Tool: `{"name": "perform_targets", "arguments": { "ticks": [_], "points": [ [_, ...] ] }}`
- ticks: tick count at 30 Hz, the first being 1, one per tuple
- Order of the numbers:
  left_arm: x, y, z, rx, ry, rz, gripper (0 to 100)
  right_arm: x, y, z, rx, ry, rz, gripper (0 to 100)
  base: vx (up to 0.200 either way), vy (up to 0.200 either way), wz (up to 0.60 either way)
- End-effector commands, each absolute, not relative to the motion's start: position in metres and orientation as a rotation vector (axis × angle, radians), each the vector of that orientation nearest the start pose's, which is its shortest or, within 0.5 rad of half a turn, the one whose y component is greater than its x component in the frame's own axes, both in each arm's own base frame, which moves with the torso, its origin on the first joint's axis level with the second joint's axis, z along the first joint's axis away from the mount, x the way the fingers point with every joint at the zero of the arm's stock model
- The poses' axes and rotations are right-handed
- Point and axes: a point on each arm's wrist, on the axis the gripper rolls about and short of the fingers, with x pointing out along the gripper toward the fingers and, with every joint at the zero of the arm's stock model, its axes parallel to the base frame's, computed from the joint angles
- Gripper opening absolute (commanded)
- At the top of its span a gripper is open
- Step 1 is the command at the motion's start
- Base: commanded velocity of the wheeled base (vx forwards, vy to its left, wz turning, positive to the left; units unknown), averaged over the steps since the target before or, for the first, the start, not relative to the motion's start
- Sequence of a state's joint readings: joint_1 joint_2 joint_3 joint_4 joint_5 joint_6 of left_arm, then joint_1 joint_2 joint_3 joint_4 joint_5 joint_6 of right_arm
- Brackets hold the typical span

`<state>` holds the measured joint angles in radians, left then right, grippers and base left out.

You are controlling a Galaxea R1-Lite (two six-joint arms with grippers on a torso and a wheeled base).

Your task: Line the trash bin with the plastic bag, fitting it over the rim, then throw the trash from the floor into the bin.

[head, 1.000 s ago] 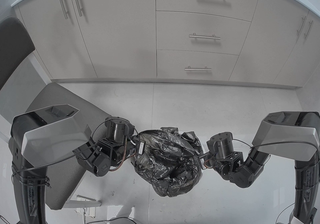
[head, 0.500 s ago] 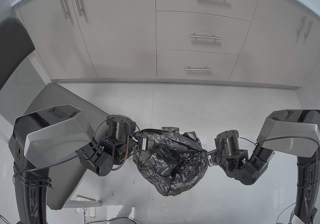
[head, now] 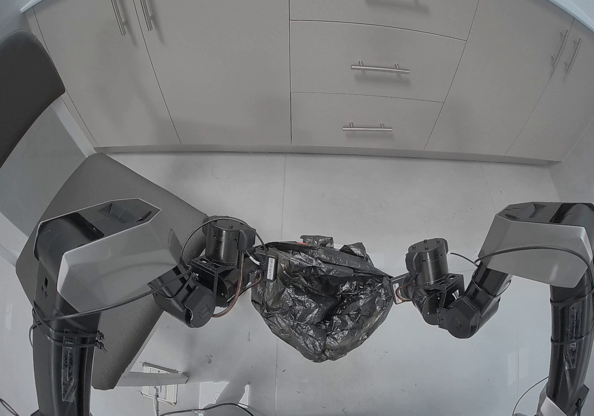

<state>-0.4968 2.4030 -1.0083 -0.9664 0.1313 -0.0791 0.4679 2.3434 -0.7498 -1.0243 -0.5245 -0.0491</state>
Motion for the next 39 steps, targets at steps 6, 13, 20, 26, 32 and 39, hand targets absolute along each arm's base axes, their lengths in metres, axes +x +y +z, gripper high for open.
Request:
{"name": "perform_targets", "arguments": {
  "ticks": [6,13,20,26,32,39],
  "points": [
    [0.376,-0.201,-0.019,0.064,0.448,-0.341,0,0.341,0.147,-0.027,-0.309,0.494,-0.07,100,0.0,0.0,0.0],
    [0.376,-0.201,-0.023,0.068,0.458,-0.341,0,0.35,0.151,-0.038,-0.293,0.474,-0.067,100,0.0,0.0,0.0],
    [0.376,-0.2,-0.026,0.069,0.466,-0.34,0,0.356,0.154,-0.042,-0.283,0.444,-0.066,100,0.0,0.0,0.0],
    [0.381,-0.199,-0.038,0.06,0.458,-0.33,0,0.365,0.157,-0.046,-0.258,0.413,-0.072,100,0.0,0.0,0.0],
    [0.381,-0.2,-0.036,0.053,0.438,-0.331,0,0.367,0.155,-0.045,-0.253,0.403,-0.079,100,0.0,0.0,0.0],
    [0.374,-0.208,-0.027,0.056,0.427,-0.353,0,0.368,0.151,-0.04,-0.246,0.397,-0.087,100,0.0,0.0,0.0]
  ]
}}
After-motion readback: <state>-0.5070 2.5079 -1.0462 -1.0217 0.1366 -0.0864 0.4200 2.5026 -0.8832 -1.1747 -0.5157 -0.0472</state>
